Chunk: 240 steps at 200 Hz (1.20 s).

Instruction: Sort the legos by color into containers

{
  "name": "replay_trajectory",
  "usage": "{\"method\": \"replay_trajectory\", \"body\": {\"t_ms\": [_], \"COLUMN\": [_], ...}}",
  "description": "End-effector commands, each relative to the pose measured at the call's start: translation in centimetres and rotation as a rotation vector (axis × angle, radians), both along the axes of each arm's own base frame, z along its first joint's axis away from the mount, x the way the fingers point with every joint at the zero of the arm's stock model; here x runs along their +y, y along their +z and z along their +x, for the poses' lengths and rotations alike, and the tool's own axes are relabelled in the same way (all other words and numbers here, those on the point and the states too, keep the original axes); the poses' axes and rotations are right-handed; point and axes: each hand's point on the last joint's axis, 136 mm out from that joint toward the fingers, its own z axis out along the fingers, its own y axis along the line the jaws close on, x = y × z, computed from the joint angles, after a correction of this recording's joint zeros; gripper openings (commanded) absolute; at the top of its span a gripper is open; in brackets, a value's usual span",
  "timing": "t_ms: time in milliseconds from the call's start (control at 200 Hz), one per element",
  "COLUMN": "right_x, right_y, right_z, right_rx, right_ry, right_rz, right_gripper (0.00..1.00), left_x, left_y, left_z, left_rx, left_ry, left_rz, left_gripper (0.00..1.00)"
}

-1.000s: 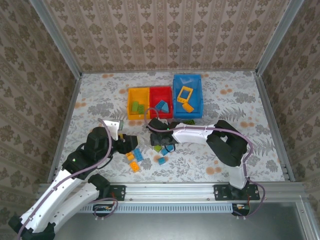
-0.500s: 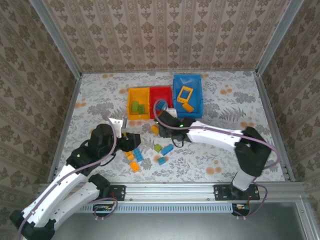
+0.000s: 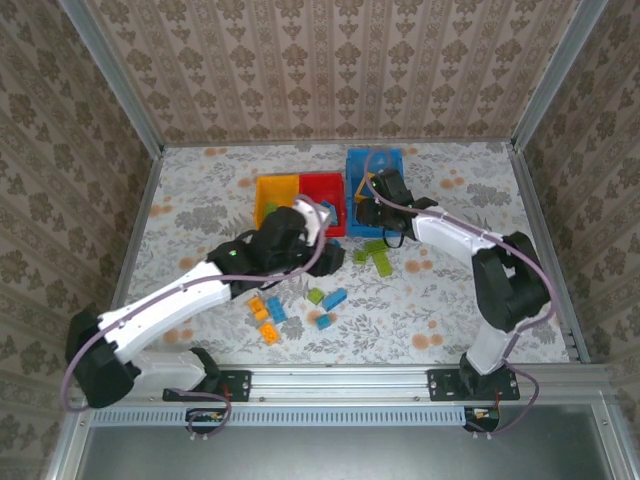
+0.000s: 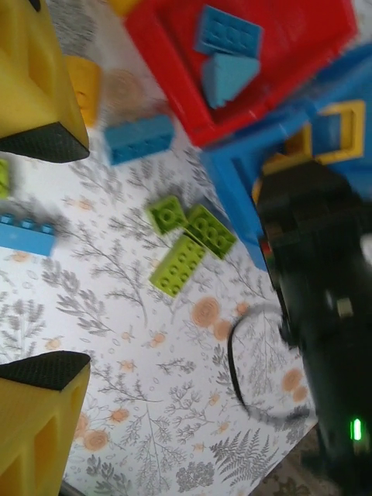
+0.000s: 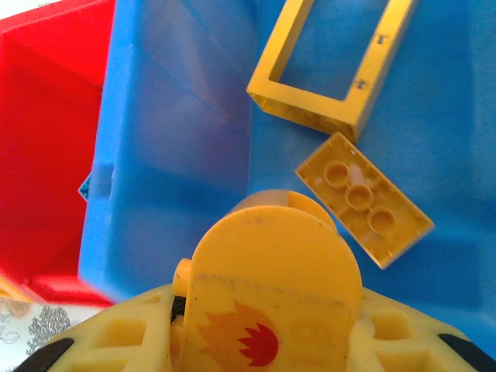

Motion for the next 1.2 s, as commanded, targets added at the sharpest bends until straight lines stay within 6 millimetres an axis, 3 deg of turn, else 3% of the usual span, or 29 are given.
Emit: {"method": "replay_trajectory", "body": {"t_ms": [0, 125, 250, 430, 735, 855, 980, 1110, 1195], "right_x": [1.8, 1.7, 1.3, 0.8, 0.0, 0.9, 3.3, 5.0, 5.6], "right_y": [1.1, -0.5, -1.3, 0.7, 5.9, 8.5, 9.4, 7.1, 5.6], "right_z": [1.7, 2.1, 2.1, 2.2, 0.2, -2.9, -8.6, -14.8, -17.8], "right_rx": [-0.014, 0.029, 0.053, 0.008, -0.119, -0.228, -0.309, -0.296, -0.257], "right_ry": [0.08, 0.08, 0.069, 0.069, 0.082, 0.18, 0.353, 0.473, 0.512], "right_rz": [0.086, 0.095, 0.095, 0.083, 0.069, 0.079, 0.135, 0.19, 0.205], "right_gripper": [0.24, 0.31, 0.49, 0.62, 0.65, 0.65, 0.67, 0.68, 0.68], "left_x": [-2.3, -4.8, -5.9, -5.2, -3.1, -1.6, 2.1, 6.1, 6.7], "left_y": [0.6, -0.3, -0.6, -1.1, -3.7, -5.8, -9.7, -12.7, -13.8], "left_z": [1.1, 1.2, 0.9, 0.8, 0.2, -0.1, -0.4, -0.5, -0.4], "left_rx": [-0.139, -0.163, -0.153, -0.13, -0.029, 0.059, 0.221, 0.388, 0.473], "left_ry": [-0.036, -0.064, -0.071, -0.041, -0.004, 0.013, 0.063, 0.181, 0.24], "left_rz": [0.085, 0.141, 0.141, 0.145, 0.183, 0.262, 0.353, 0.396, 0.369], "left_gripper": [0.69, 0.69, 0.69, 0.69, 0.68, 0.64, 0.58, 0.58, 0.57]}}
